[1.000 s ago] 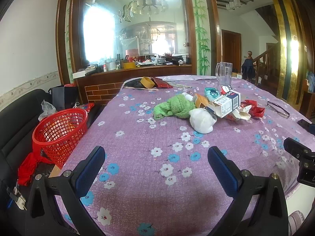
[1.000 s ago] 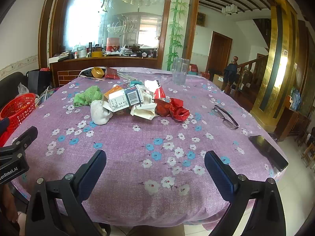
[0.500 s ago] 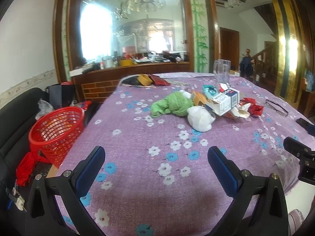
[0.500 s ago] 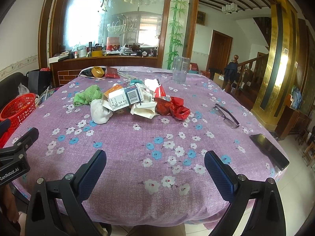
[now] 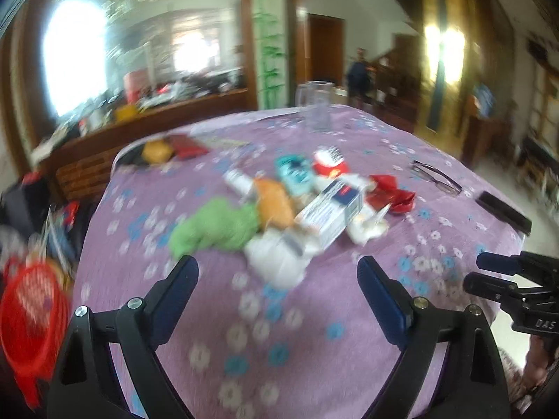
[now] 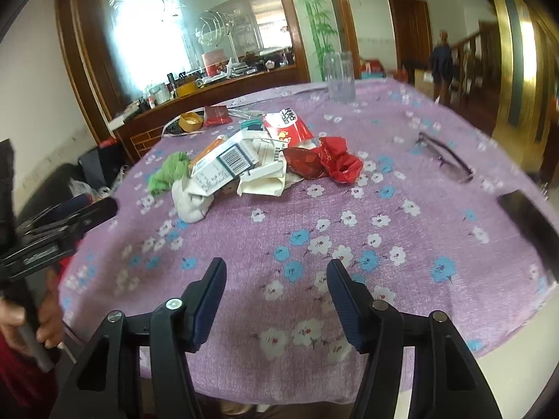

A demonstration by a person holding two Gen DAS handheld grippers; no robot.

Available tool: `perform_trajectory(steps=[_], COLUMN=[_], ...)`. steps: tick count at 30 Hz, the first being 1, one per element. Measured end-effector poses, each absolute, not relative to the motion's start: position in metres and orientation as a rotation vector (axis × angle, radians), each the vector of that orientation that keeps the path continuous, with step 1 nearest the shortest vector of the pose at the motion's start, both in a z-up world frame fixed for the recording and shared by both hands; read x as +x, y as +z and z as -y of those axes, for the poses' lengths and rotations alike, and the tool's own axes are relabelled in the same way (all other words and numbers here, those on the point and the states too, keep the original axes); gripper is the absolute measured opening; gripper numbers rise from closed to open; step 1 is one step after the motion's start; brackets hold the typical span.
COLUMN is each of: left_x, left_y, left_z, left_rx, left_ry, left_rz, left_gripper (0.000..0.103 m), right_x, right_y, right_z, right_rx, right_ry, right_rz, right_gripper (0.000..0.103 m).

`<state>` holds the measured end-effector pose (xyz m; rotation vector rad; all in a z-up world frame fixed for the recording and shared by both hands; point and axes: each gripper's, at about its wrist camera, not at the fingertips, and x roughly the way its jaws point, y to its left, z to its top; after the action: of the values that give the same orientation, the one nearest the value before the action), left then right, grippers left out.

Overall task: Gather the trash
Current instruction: 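Grasp the white medicine box with the left tool while the right tool grasps the red plastic bag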

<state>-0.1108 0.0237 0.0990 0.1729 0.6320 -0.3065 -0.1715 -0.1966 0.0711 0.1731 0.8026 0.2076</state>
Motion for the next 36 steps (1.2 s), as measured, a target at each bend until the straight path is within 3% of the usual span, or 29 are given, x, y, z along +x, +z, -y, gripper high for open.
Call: perform_trajectory(steps=[8, 14, 16, 19, 22, 36], left_x=[-0.06, -0.028, -0.02, -0.013, -0.014, -0.067], left_y=[0.095, 0.076, 0.068, 0.059, 0.056, 0.086], left_z=[0.04, 0.047, 0.045, 0.044, 0.043, 0.003], left_rx=[0.397, 0.412, 0.387, 0.344, 0.289, 0.04], left_ry=[-0.457, -0.492, -0.518, -0.53, -0.529, -0.435], left_rz=[-0.647, -0.742, -0.783, -0.821, -0.823, -0.686], left_gripper=[0.089, 0.064, 0.049, 0.043, 0.04, 0.039], right_x=[-0.154, -0.145, -0.143, -0.136, -0.124, -0.016], right_y=[0.073, 0.072, 0.073, 0.074, 0.075, 0.055], right_z=[0.224, 0.243, 0.245, 0.247, 0.25, 0.274], right_rx=[0.199, 0.258, 0.257, 0.252, 0.249, 0.308], right_ry=[0.209, 0.242, 0.249, 0.254, 0.243, 0.137], right_rz=[-0.831, -0.837, -0.831, -0.826, -0.823, -0.906], right_gripper=[0.062, 0.062, 0.062, 0.062, 0.061, 0.041])
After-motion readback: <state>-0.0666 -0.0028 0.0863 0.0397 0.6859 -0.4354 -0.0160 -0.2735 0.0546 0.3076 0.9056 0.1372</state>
